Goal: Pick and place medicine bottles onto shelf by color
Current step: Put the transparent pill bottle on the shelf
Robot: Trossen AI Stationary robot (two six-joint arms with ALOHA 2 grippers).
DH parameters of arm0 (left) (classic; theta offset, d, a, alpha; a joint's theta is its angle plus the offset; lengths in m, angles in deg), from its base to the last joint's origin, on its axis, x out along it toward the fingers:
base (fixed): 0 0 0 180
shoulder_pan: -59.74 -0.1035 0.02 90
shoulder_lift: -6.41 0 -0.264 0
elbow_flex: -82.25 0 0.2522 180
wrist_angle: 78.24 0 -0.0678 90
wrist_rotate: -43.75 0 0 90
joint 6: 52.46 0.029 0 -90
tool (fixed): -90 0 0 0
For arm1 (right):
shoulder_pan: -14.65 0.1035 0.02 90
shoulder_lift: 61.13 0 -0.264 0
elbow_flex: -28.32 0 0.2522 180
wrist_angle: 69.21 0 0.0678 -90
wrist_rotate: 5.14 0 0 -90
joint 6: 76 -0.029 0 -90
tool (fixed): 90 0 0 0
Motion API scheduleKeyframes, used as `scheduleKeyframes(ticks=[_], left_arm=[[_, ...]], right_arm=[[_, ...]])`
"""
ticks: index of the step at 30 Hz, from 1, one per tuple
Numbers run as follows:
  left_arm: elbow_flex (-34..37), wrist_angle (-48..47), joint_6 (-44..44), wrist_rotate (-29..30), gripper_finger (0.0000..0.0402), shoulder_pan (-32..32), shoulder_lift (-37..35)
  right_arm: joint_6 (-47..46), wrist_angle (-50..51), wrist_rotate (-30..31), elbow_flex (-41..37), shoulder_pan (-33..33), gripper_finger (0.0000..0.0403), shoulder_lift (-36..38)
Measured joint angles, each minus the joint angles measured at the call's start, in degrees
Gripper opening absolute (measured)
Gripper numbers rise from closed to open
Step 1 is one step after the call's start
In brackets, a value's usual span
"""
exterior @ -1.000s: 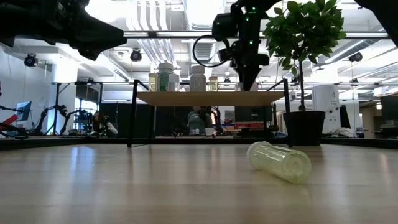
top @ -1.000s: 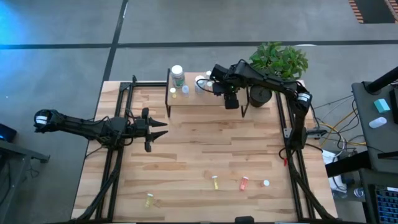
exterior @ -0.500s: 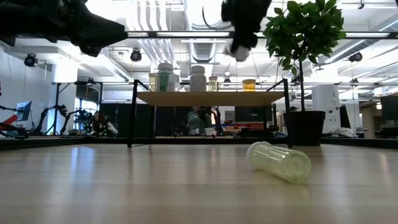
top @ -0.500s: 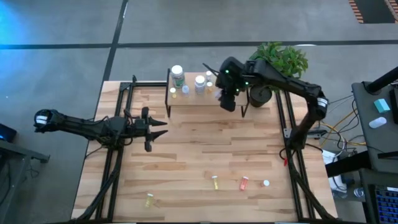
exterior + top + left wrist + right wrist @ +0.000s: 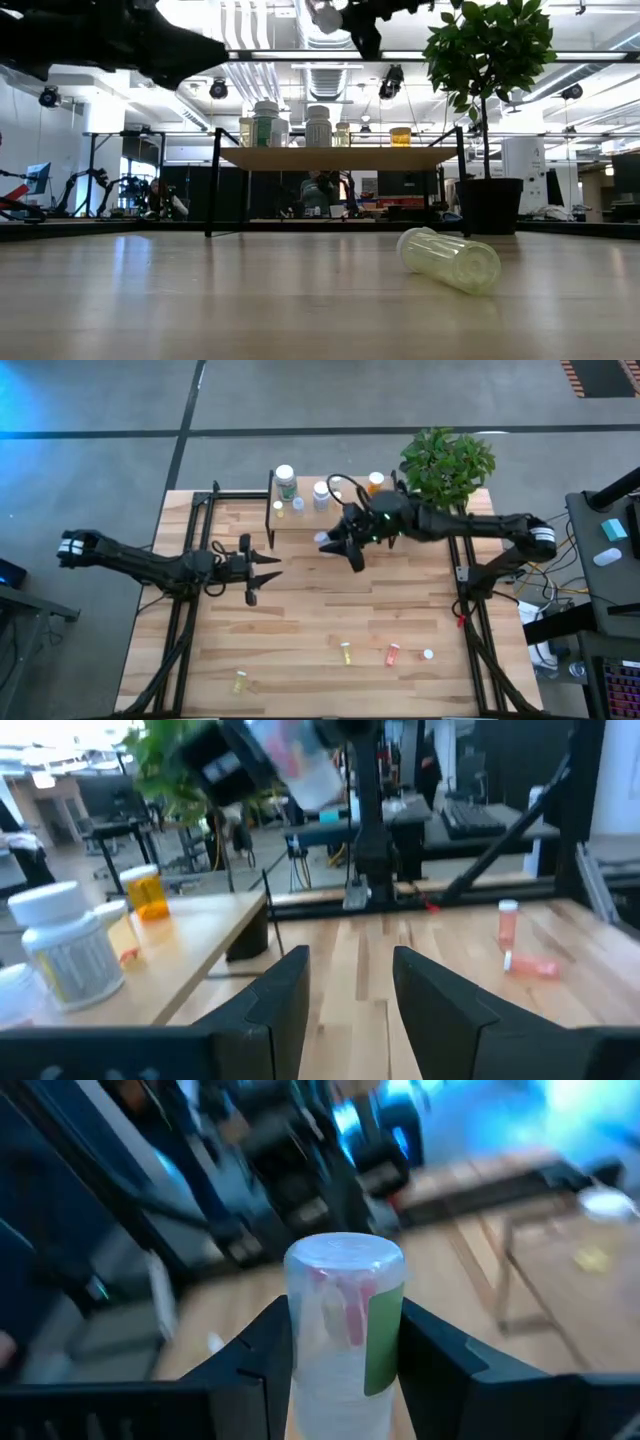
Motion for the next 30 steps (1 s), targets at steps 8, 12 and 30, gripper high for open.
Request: scheduleKeyframes(ticks=[8, 12, 30], left_arm=[[-1.9, 8.9, 1.9, -1.3, 0.0130, 0.0, 6.6], [-3.3, 10.9, 5.9, -1.4, 0.0130, 0.0, 9.7], [-15.6, 12.4, 4.4, 4.3, 0.0130, 0.5, 24.9]], right_arm=[[-19.5, -51.2, 10.2, -24.8, 4.7, 0.0130, 1.0], [-30.1, -68.4, 17.5, -32.2, 6.2, 0.0130, -2.4], [-24.4, -88.4, 40.6, -28.2, 13.8, 0.0130, -18.9]])
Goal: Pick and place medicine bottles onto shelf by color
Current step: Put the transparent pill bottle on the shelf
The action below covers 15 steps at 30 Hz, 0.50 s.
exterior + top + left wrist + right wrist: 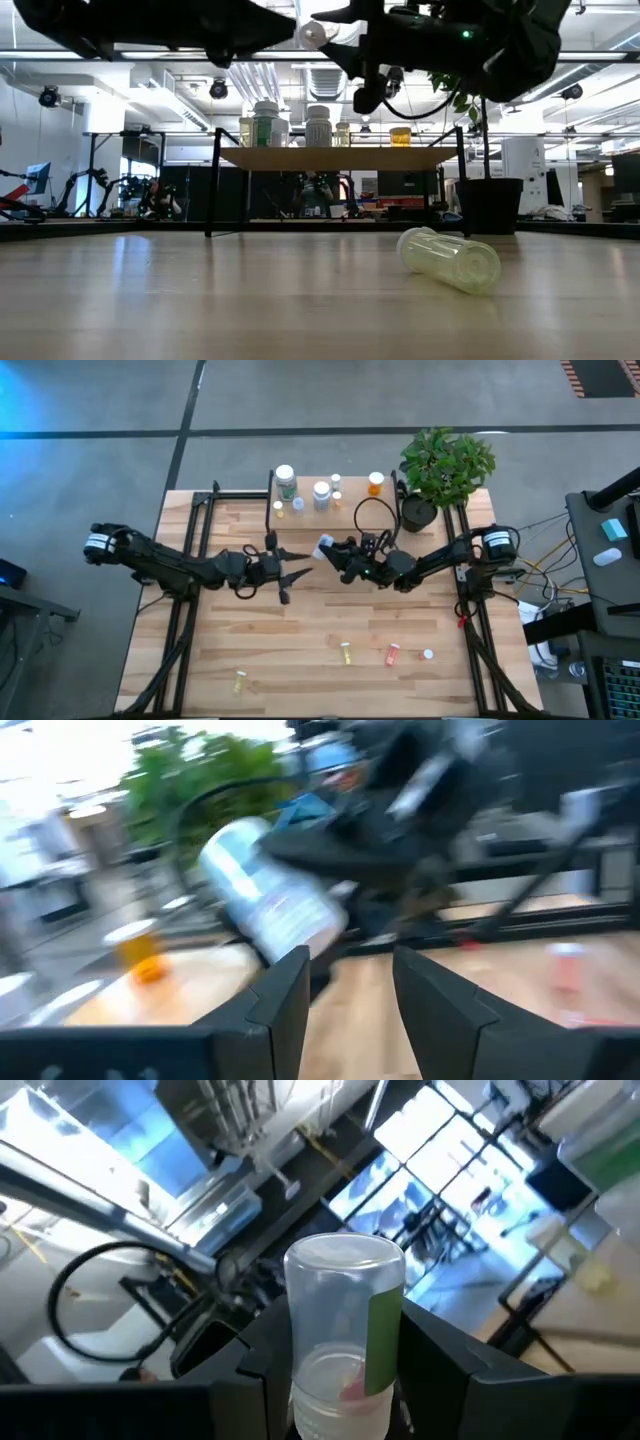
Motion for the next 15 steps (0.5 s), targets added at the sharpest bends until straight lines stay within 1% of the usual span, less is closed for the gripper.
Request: scheduleKeyframes(ticks=[3, 7, 10, 15], left_arm=[[-0.8, 1.0, 0.0, 6.5, 0.0130, 0.3, 1.8], [-1.9, 1.3, 0.0, 10.5, 0.0130, 0.4, 2.9], [-2.3, 1.0, 0.0, 11.8, 0.0130, 0.3, 3.0], [-2.8, 1.0, -0.1, 12.0, 0.0130, 0.3, 2.9]], right_arm=[[1.3, -0.5, 0.7, 1.6, 0.1, 0.0130, -1.8], [1.6, -1.6, 1.6, 3.4, 0.0, 0.0130, -3.7], [1.6, -2.0, 2.4, 4.2, 0.0, 0.0130, -4.6], [1.9, -3.0, 2.7, 4.8, 0.0, 0.0130, -5.1]])
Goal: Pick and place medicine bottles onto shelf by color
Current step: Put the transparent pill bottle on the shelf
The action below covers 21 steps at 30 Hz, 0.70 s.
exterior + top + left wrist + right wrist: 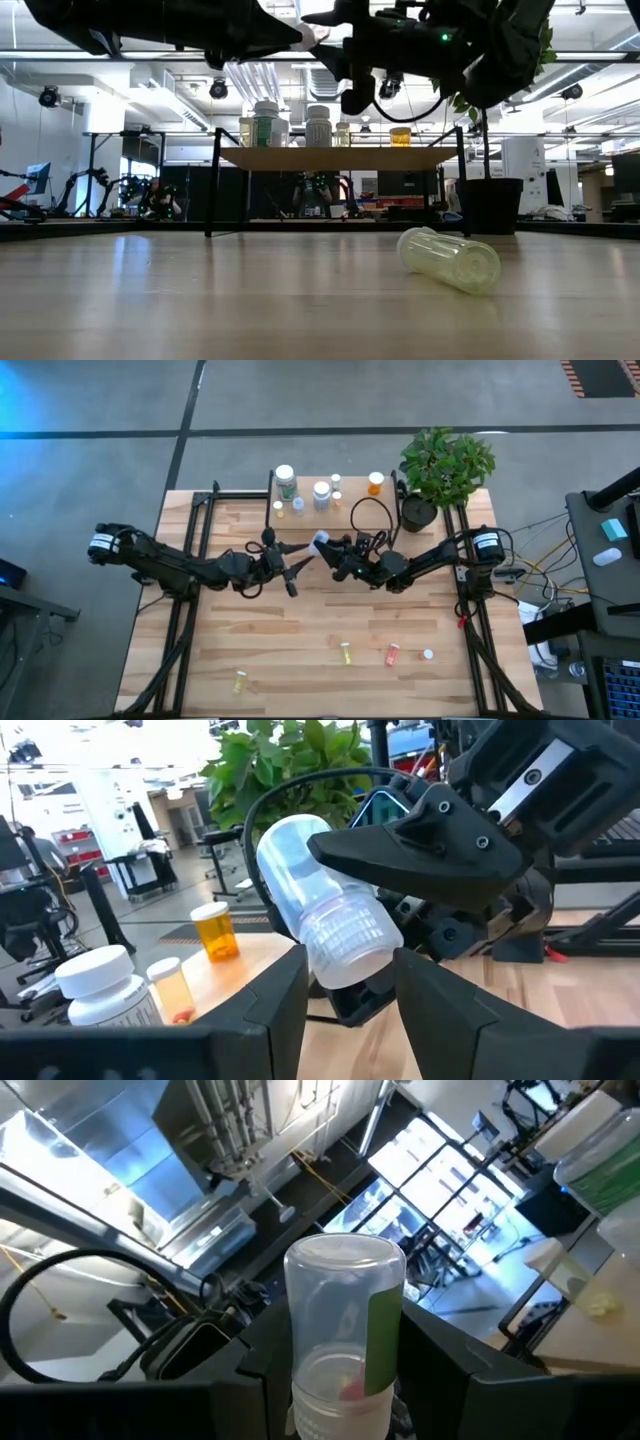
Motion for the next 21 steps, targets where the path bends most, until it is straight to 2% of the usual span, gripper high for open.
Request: scheduleKeyframes(ticks=[13, 21], left_arm=[[-0.3, 0.3, -2.9, -0.2, 0.0130, -0.1, 0.0], [0.0, -0.5, -3.0, -1.4, 0.0130, -0.1, -0.3]], right_arm=[[5.7, 0.4, 2.1, 1.4, 0.0, 0.0130, 0.0], [5.9, 0.6, 2.1, 0.9, -0.1, 0.0130, 0.0]])
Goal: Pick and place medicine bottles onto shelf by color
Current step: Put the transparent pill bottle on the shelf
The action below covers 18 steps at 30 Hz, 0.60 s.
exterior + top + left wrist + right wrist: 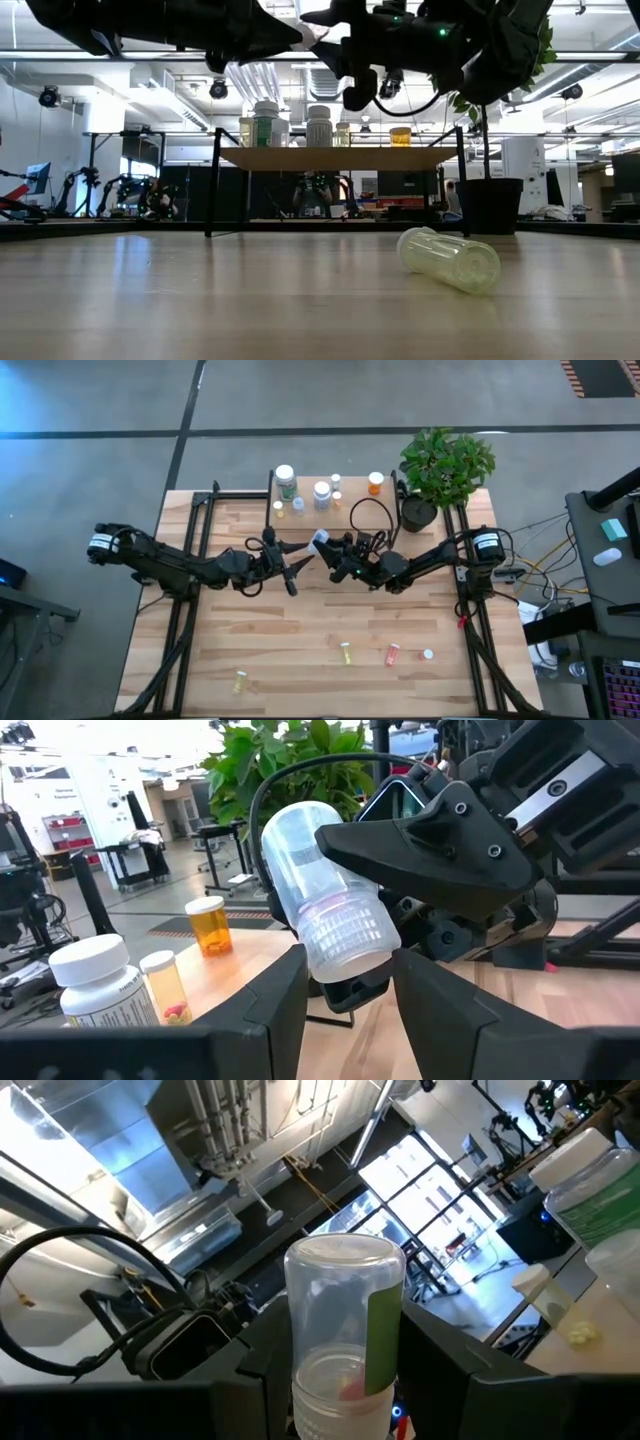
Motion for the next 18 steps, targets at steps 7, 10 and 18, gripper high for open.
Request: scheduleKeyframes(ticks=[7, 10, 18], left_arm=[[0.0, -0.2, -0.1, -0.3, 0.0131, 0.1, 0.0], [-0.2, -1.1, -0.2, -0.3, 0.0142, 0.4, -0.1], [-0.3, -1.2, -1.6, 0.1, 0.0207, 0.6, -0.1]], right_arm=[[0.2, 0.0, 0.0, -0.1, 0.0, 0.0130, 0.0], [0.4, 0.1, -0.1, -0.2, 0.0, 0.0130, 0.0], [0.5, 0.4, -0.2, -0.2, 0.0, 0.0130, -0.1]])
